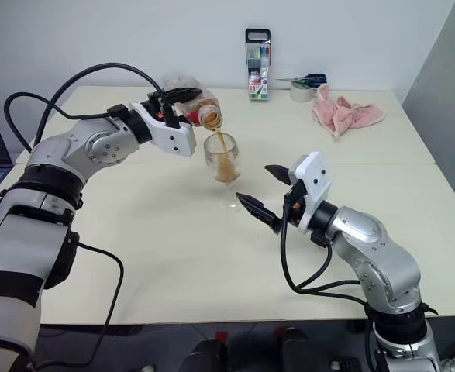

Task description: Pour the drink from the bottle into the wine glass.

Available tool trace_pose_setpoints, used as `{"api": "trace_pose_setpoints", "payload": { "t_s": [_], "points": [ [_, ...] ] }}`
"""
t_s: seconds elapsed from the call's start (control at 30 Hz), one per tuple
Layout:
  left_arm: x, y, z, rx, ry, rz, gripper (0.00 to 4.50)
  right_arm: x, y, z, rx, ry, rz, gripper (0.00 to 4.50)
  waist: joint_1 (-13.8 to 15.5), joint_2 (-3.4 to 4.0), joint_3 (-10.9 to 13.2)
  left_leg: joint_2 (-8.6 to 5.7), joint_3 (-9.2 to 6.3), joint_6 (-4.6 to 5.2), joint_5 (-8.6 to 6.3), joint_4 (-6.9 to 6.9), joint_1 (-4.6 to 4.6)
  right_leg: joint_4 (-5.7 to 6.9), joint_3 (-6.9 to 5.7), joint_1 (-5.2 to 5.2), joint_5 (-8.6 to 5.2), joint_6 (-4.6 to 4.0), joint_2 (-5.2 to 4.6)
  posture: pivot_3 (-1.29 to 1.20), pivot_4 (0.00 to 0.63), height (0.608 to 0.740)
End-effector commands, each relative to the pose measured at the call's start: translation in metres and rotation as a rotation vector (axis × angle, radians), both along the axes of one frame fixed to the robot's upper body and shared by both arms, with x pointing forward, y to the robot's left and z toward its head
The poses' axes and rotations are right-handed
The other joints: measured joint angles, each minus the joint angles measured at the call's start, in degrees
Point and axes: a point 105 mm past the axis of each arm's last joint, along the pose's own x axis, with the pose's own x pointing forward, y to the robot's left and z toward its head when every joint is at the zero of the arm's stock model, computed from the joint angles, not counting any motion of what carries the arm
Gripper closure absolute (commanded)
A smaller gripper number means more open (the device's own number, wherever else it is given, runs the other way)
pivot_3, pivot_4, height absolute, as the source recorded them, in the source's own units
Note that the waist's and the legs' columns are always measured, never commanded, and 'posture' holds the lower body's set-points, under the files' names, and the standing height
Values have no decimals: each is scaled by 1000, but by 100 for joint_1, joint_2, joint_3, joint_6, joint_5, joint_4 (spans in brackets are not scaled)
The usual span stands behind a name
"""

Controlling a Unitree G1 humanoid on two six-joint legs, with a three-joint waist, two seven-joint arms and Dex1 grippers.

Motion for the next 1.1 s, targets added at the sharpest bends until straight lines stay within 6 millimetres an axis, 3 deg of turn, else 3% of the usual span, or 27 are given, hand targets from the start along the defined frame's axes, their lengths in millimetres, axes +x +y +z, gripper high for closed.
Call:
{"api": "trace_pose_setpoints", "payload": {
  "t_s": [0.03,1.1],
  "points": [
    [-5,0,29,-17,-86,-11,2787,-12,0,18,39,-82,47,0,0,0,0,0,0,0,0,0,0,0,0,0,0,0,0,0,150,740],
    [-3,0,34,-8,-107,-2,2787,-22,4,23,60,-96,99,0,0,0,0,0,1,0,0,2,0,3,1,0,0,0,0,0,150,740]
  ]
}}
